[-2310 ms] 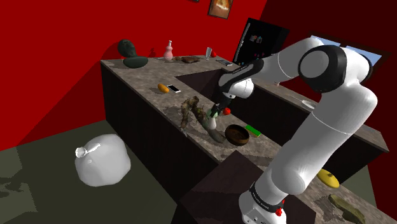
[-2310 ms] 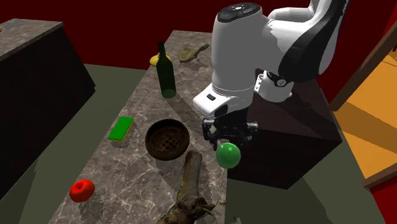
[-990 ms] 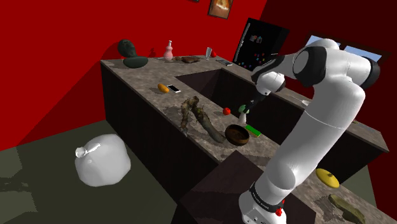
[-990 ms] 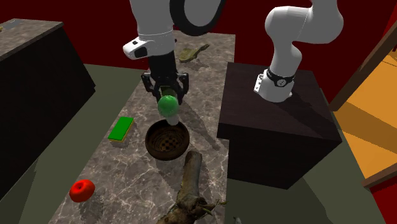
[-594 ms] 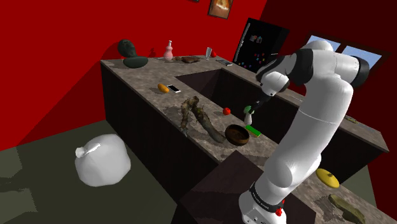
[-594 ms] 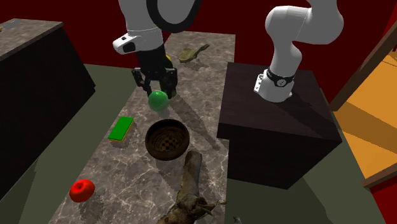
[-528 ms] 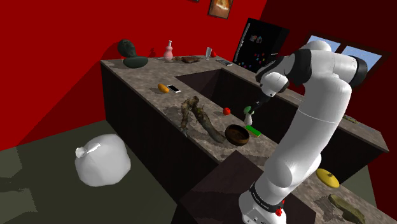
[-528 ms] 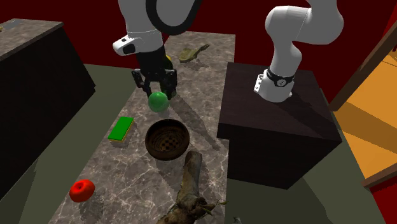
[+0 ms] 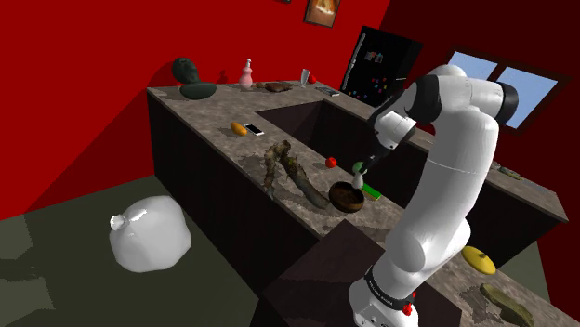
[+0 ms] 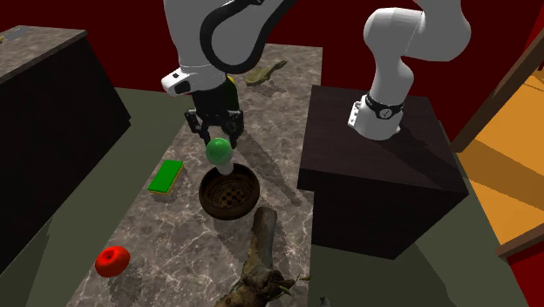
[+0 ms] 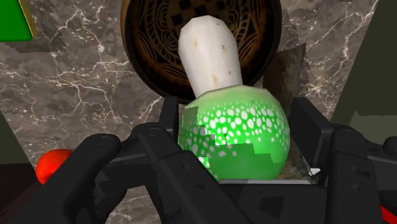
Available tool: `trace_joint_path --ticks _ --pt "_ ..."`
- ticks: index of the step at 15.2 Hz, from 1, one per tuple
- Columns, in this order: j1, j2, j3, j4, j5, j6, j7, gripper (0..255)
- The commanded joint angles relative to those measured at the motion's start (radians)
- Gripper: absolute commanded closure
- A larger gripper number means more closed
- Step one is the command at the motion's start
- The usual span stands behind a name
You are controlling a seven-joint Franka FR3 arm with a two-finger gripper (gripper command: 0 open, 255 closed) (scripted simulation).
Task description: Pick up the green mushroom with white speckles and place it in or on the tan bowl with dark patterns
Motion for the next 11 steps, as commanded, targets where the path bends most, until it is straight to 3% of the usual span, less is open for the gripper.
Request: trace_joint_path --ticks 1,8,11 --pt "-0.006 0.015 0.009 -0.01 0.021 0.02 -0.017 255" --pt "-0.045 0.1 0.06 -0.016 0.116 0.079 -0.09 255" --pt "-0.045 0.1 0.06 -0.016 0.115 0.08 -0.09 255"
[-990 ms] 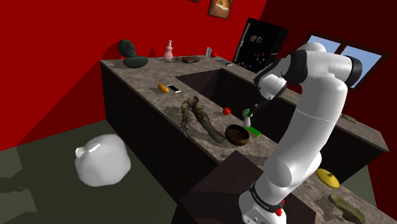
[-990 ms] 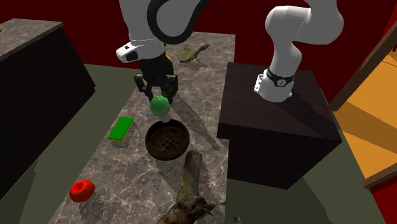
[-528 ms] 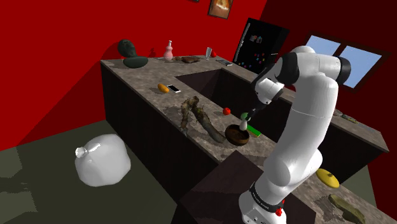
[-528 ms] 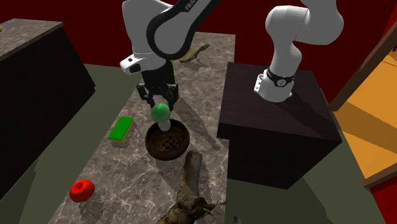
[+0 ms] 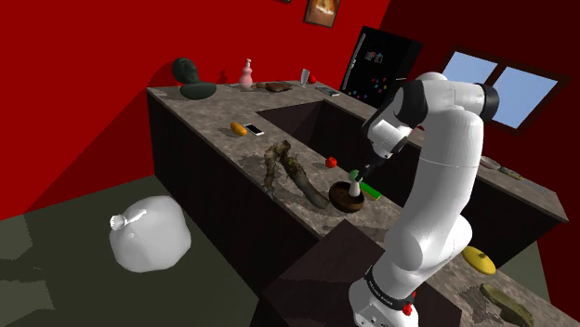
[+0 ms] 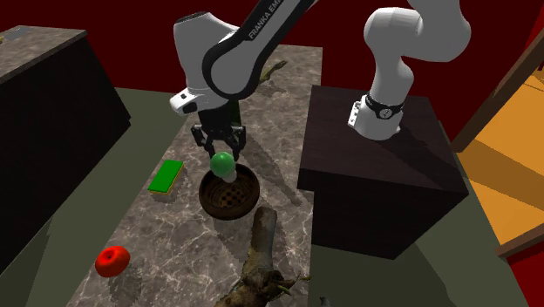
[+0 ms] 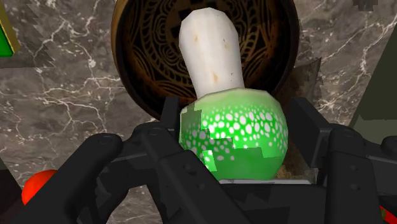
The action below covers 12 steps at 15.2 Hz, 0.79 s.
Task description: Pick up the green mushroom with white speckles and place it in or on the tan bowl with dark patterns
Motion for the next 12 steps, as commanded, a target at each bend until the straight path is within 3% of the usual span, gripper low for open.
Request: trace_joint_path --ticks 1,5,6,11,12 --pt "-0.001 0.002 0.002 0.001 0.003 0.002 -0.002 255" --pt "-0.001 0.002 0.002 0.001 0.003 0.002 -0.002 255" --pt "-0.001 0.002 0.002 0.0 0.003 0.002 -0.002 0" --pt "-0.001 0.002 0.001 0.0 0.003 0.002 -0.002 0" --pt "0.009 -0.025 -0.017 0.001 -0.027 -0.018 0.017 0"
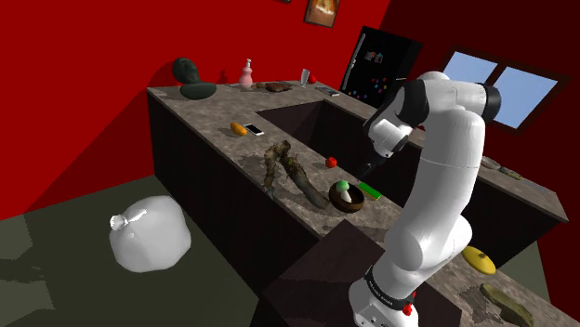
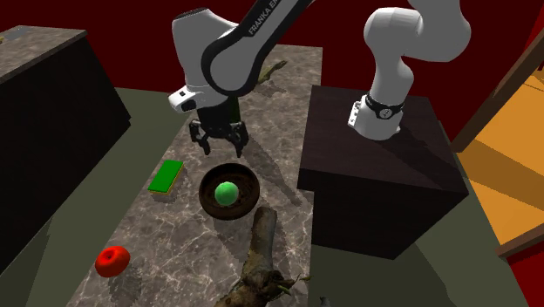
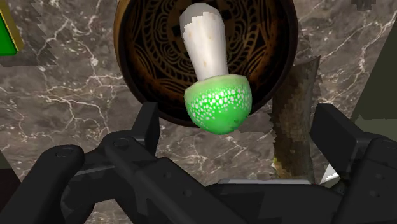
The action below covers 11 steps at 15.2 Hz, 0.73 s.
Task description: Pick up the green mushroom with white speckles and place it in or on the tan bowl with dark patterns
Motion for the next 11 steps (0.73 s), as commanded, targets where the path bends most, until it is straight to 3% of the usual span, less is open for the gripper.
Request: trace_joint_path --ticks 1,3,11 --pt "0.016 -0.042 -0.028 -0.001 -0.045 -0.029 0.028 0" --pt "0.032 -0.089 -0.057 0.006 -0.099 -0.066 0.061 0" --pt "0.031 -0.089 -0.057 0.006 -0.099 -0.066 0.061 0"
